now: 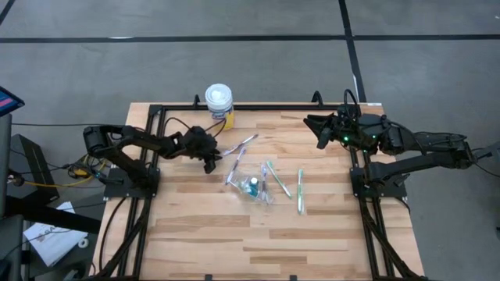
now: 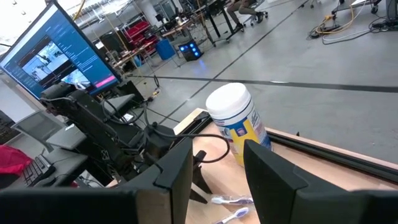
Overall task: Pick & Place toothbrushing station
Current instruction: Put the purple toothbrush into the right compartment of the transparent organizer
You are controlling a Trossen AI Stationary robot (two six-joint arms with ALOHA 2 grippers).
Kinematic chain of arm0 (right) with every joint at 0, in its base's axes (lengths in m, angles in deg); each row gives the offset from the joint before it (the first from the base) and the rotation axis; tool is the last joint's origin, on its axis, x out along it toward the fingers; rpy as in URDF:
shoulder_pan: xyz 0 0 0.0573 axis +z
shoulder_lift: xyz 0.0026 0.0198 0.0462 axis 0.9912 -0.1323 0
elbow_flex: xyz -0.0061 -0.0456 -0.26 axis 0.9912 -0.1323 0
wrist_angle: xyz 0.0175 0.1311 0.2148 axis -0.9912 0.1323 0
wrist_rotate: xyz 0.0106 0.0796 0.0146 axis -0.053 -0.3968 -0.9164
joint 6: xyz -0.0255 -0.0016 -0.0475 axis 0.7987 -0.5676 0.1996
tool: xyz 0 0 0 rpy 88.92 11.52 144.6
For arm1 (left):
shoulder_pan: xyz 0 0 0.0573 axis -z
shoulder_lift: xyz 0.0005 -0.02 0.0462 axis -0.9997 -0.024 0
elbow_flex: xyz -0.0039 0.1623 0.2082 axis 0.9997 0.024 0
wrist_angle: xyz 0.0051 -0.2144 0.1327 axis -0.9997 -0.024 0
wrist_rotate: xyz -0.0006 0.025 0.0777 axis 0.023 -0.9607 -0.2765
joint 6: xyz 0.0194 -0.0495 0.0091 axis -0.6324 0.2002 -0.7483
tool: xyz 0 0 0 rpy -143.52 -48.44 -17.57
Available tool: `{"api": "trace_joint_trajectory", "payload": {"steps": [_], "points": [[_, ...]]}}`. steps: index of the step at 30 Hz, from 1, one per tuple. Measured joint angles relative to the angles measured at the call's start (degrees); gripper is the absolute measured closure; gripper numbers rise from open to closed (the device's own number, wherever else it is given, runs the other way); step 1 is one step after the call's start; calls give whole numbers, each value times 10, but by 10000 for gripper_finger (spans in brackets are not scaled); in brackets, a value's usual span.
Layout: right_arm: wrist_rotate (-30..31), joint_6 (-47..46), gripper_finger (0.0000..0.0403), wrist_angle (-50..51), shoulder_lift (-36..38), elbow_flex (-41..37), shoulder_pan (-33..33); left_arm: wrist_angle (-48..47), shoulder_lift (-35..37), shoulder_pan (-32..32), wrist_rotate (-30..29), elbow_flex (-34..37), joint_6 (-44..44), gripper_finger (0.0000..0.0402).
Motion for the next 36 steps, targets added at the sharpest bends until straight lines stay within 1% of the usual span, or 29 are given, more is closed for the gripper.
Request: {"api": "trace_joint_trajectory", "payload": {"steps": [9, 14, 18, 21, 25, 27, 31, 34, 36], "points": [[0, 0, 269, 0, 0, 0, 0, 5, 0, -2, 0, -20, 7, 337], [0, 5, 269, 1, 0, 0, 0, -5, -14, -2, 11, -20, 39, 393], [0, 5, 269, 2, 0, 0, 0, -7, -20, -1, 28, -20, 58, 400], [0, 6, 269, 2, 0, 0, 0, -8, 6, -1, 45, -22, 78, 401], [0, 10, 269, 2, 0, 0, 0, -5, 76, -2, 59, -37, 100, 401], [0, 19, 269, -2, 0, 0, 0, -7, 113, -9, 82, -48, 133, 401], [-1, 53, 269, -24, -3, 0, -4, -4, 173, -28, 157, -86, 226, 401], [-1, 99, 269, -36, -19, 6, -4, -6, 192, -40, 203, -118, 293, 401], [-2, 124, 269, -36, -41, 24, -7, -5, 193, -46, 229, -143, 331, 401]]}}
